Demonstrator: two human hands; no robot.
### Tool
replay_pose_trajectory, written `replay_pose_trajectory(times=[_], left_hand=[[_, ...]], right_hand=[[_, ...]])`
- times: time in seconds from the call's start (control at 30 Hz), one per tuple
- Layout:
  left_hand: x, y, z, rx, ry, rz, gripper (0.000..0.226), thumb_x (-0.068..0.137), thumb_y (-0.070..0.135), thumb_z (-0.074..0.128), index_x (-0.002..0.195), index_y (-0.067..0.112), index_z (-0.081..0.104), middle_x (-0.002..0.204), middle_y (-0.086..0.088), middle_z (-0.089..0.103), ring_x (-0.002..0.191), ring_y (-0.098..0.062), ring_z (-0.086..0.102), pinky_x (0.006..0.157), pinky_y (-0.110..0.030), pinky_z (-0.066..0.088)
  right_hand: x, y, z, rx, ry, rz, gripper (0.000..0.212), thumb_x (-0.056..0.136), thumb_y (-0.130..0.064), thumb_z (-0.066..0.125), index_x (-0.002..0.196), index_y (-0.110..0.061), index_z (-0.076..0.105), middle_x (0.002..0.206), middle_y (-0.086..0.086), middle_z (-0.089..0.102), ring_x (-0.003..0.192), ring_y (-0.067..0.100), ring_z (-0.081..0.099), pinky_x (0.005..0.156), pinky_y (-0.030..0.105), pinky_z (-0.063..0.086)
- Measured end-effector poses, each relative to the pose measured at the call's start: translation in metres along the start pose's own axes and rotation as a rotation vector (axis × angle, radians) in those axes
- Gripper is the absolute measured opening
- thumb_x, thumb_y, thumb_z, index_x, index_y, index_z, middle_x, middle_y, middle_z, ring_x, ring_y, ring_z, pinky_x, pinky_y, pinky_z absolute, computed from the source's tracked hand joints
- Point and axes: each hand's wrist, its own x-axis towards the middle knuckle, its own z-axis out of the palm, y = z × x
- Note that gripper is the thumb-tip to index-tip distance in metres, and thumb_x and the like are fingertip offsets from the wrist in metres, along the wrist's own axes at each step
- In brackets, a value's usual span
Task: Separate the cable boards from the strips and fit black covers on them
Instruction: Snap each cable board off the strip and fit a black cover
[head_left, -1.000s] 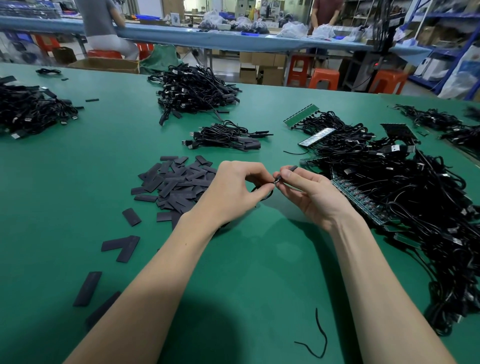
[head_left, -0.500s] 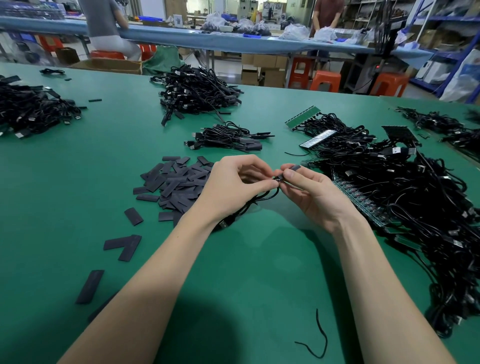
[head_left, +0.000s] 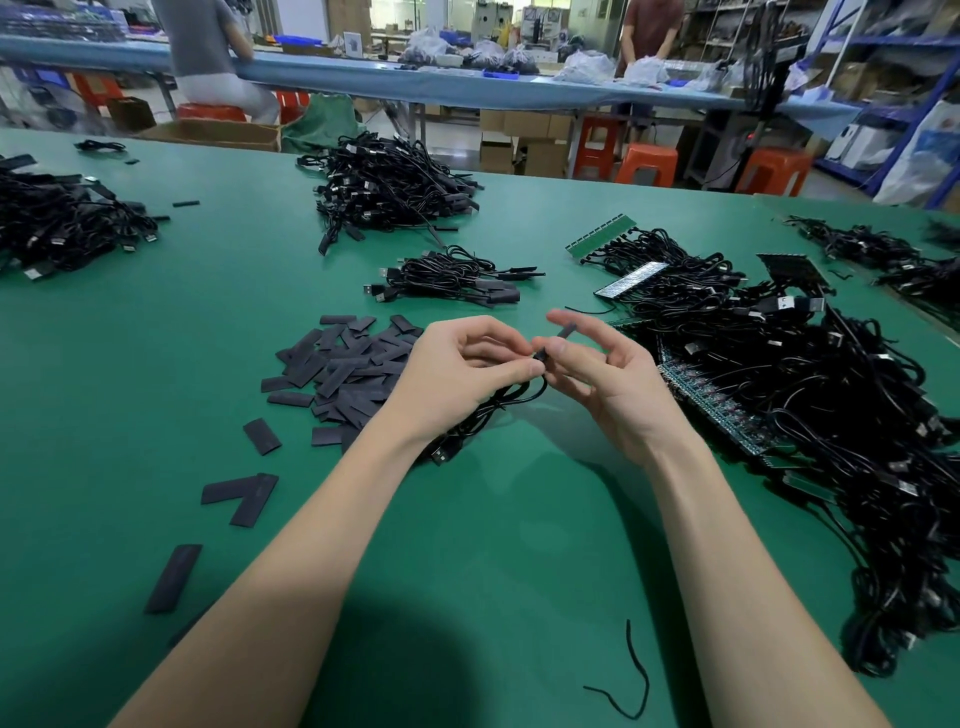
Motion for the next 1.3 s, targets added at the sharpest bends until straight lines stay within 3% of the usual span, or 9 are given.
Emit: replay_pose_trajectory(times=[0.23,0.43,0.57,0.7,0.8,0.93,1.1,1.3], left_hand=[[0.001,-0.001,0.001,-0.080,0.047,-0.041,0.016,0.076,0.011,0.086,0.084,0.015,0.074,0.080,-0.006,0.078,0.077,-0.014,0.072,0.082,-0.026,0.055],[0.001,-0.002,-0.003,-0.082,0.040,-0.094,0.015,0.075,0.016,0.087,0.083,0.018,0.074,0.083,-0.006,0.078,0.080,-0.011,0.073,0.086,-0.018,0.054],[0.000,0.000,-0.004,-0.153,0.002,-0.166,0.014,0.077,0.016,0.086,0.085,0.018,0.074,0.090,-0.009,0.079,0.081,-0.012,0.072,0.078,-0.016,0.054],[-0.001,0.003,-0.005,-0.222,-0.058,-0.195,0.013,0.080,0.012,0.083,0.089,0.015,0.075,0.094,-0.012,0.078,0.084,-0.017,0.074,0.078,-0.020,0.056],[-0.001,0.005,-0.007,-0.173,-0.069,-0.180,0.013,0.080,0.012,0.083,0.090,0.012,0.074,0.091,-0.010,0.078,0.084,-0.016,0.075,0.083,-0.021,0.056],[-0.002,0.005,-0.007,-0.082,-0.050,-0.141,0.014,0.078,0.016,0.085,0.087,0.012,0.075,0.084,-0.007,0.079,0.077,-0.011,0.073,0.078,-0.017,0.055],[-0.003,0.001,-0.006,0.020,-0.007,-0.067,0.013,0.078,0.025,0.086,0.083,0.018,0.077,0.083,-0.004,0.079,0.086,-0.017,0.076,0.089,-0.026,0.057],[0.000,-0.002,-0.005,0.047,0.021,-0.028,0.011,0.077,0.027,0.087,0.080,0.023,0.078,0.079,-0.001,0.078,0.081,-0.015,0.076,0.081,-0.019,0.057]], right_hand=[[0.000,0.003,0.015,0.034,0.108,-0.136,0.031,0.067,-0.026,0.085,0.097,-0.021,0.081,0.093,0.013,0.077,0.082,0.020,0.072,0.078,0.027,0.058],[0.000,0.006,0.017,0.049,0.117,-0.116,0.026,0.071,-0.024,0.082,0.096,-0.018,0.081,0.096,0.014,0.077,0.081,0.020,0.071,0.078,0.027,0.058],[0.002,0.010,0.019,0.038,0.147,-0.117,0.025,0.074,-0.023,0.081,0.098,-0.018,0.080,0.097,0.014,0.077,0.079,0.019,0.070,0.078,0.028,0.058],[0.005,0.009,0.015,0.124,0.155,-0.052,0.025,0.077,-0.018,0.079,0.102,-0.017,0.076,0.097,0.014,0.077,0.076,0.015,0.071,0.072,0.020,0.056],[0.006,0.011,0.012,0.123,0.142,-0.012,0.024,0.082,-0.014,0.076,0.106,-0.011,0.074,0.096,0.013,0.077,0.077,0.014,0.071,0.073,0.020,0.056],[0.008,0.013,0.012,0.119,0.155,0.016,0.023,0.083,-0.013,0.076,0.105,-0.010,0.074,0.095,0.013,0.077,0.079,0.016,0.072,0.076,0.022,0.058],[0.009,0.015,0.012,0.151,0.152,0.031,0.027,0.082,-0.013,0.076,0.108,-0.006,0.073,0.094,0.014,0.077,0.081,0.018,0.073,0.076,0.024,0.058],[0.010,0.015,0.011,0.166,0.163,0.032,0.025,0.081,-0.011,0.076,0.105,-0.007,0.074,0.095,0.016,0.077,0.082,0.019,0.074,0.073,0.023,0.058]])
